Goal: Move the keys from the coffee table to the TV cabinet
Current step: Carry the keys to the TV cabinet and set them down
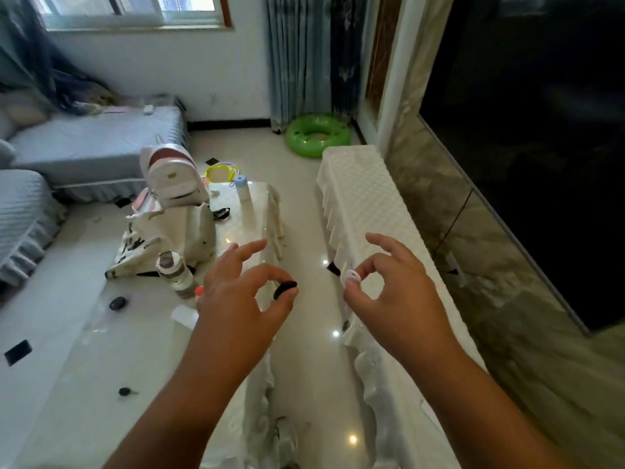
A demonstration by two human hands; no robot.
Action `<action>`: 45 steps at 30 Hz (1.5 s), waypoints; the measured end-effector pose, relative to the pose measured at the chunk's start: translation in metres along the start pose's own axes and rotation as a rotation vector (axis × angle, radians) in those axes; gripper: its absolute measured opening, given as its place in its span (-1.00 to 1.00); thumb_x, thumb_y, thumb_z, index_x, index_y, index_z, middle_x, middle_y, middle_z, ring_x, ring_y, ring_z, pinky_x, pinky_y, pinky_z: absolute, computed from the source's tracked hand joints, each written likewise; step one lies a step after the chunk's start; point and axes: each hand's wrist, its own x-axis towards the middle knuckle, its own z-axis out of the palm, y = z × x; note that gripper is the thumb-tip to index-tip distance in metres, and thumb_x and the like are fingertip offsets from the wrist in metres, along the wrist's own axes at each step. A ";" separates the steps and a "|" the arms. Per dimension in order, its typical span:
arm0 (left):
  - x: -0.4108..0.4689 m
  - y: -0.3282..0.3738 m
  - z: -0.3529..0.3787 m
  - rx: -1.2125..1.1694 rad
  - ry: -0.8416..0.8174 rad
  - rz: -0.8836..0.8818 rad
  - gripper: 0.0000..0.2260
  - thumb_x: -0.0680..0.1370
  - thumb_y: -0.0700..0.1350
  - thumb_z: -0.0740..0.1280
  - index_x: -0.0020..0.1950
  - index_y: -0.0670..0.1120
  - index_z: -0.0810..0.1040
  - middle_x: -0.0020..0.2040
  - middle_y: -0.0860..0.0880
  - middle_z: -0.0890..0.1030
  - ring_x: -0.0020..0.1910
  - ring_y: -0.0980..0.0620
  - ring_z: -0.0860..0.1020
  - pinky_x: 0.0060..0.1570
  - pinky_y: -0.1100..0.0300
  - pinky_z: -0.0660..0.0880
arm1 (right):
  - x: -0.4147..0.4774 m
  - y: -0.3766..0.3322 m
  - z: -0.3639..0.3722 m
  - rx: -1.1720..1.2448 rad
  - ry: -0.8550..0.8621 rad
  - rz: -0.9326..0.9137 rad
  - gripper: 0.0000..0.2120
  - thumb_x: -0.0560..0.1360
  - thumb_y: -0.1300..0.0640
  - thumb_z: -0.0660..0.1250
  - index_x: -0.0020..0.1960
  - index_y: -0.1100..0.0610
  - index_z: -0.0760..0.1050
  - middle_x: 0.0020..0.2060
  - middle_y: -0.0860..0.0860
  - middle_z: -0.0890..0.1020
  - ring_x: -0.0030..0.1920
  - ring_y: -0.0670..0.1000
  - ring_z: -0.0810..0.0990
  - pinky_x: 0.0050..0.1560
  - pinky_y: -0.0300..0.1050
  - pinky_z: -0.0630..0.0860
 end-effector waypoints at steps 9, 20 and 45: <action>0.111 -0.039 0.016 -0.097 -0.034 0.012 -0.90 0.43 0.08 0.46 -0.08 0.22 0.62 0.41 0.23 0.35 0.49 0.06 0.19 0.33 -0.26 0.28 | 0.100 -0.003 0.037 -0.082 -0.015 0.031 -0.85 0.48 -0.11 0.38 -0.20 -0.11 0.47 0.40 -0.23 0.41 0.24 -0.31 0.23 0.22 -0.19 0.20; 0.239 -0.085 0.011 -0.132 -0.065 0.061 -0.90 0.44 0.09 0.45 -0.08 0.23 0.60 0.41 0.25 0.36 0.49 0.07 0.20 0.29 -0.24 0.33 | 0.216 -0.038 0.084 -0.048 0.019 0.052 -0.84 0.46 -0.10 0.34 -0.23 -0.12 0.40 0.40 -0.22 0.42 0.37 -0.17 0.36 0.33 0.00 0.36; 0.538 -0.104 0.099 0.001 0.062 -0.049 -0.89 0.40 0.04 0.51 -0.12 0.20 0.63 0.36 0.17 0.45 0.48 0.03 0.25 0.27 -0.21 0.34 | 0.561 0.054 0.162 0.059 -0.113 -0.030 -0.83 0.47 -0.11 0.32 -0.22 -0.11 0.39 0.37 -0.21 0.45 0.33 -0.19 0.35 0.23 -0.11 0.27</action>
